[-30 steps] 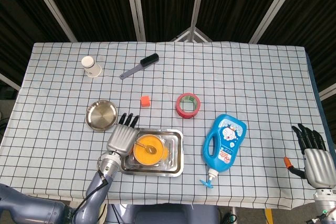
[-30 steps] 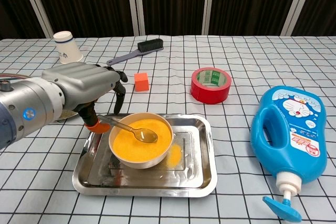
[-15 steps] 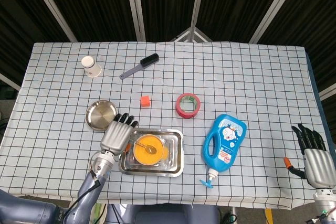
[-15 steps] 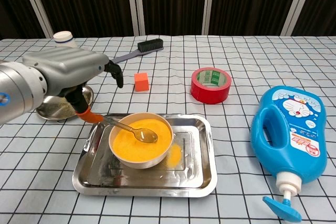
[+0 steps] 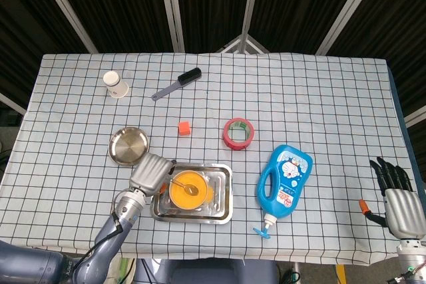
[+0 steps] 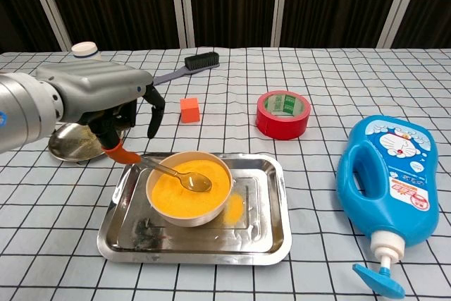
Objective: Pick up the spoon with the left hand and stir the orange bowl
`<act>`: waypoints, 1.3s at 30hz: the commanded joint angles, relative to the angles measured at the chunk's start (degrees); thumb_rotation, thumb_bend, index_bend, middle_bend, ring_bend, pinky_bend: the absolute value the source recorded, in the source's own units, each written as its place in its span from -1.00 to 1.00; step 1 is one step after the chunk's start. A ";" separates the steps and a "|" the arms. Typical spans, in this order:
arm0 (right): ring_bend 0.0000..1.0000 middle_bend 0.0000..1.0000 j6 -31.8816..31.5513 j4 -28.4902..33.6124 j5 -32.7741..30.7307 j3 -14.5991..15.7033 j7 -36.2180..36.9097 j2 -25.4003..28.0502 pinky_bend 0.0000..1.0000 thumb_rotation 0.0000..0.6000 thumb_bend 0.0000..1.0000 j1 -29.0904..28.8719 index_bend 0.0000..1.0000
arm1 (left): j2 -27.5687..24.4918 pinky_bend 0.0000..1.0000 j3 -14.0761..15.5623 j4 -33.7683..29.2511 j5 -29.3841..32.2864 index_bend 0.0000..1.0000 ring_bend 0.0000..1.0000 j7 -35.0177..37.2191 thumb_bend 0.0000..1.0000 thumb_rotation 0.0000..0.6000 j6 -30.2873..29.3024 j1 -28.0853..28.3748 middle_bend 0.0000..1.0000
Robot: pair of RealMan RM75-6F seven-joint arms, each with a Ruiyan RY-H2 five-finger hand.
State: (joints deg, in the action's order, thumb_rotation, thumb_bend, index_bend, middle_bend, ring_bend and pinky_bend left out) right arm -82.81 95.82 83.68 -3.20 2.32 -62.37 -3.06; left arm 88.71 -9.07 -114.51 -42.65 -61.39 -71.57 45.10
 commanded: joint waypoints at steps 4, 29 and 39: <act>-1.00 -1.00 0.07 0.00 0.09 0.02 0.21 0.04 -1.00 1.00 -0.24 -0.04 -1.00 | 2.09 1.00 -0.28 0.75 4.81 -0.05 0.99 -3.94 -0.22 1.00 -0.09 3.20 1.00; -1.00 -1.00 0.29 0.42 -0.28 0.00 0.52 0.17 -1.00 1.00 -0.24 -0.01 -1.00 | 6.50 1.00 1.84 6.89 8.38 -0.02 0.99 -5.43 -0.16 1.00 -2.37 7.30 1.00; -1.00 -1.00 0.17 0.43 -0.19 0.00 0.58 0.15 -1.00 1.00 -0.24 0.03 -1.00 | 6.35 1.00 2.10 7.12 9.30 0.01 0.99 -4.49 -0.12 1.00 -2.96 7.89 1.00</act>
State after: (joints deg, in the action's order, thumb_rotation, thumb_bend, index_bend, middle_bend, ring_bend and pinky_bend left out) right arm -82.63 96.25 83.49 -3.20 2.90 -62.21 -3.03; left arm 95.08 -6.98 -107.40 -33.37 -65.90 -74.52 52.97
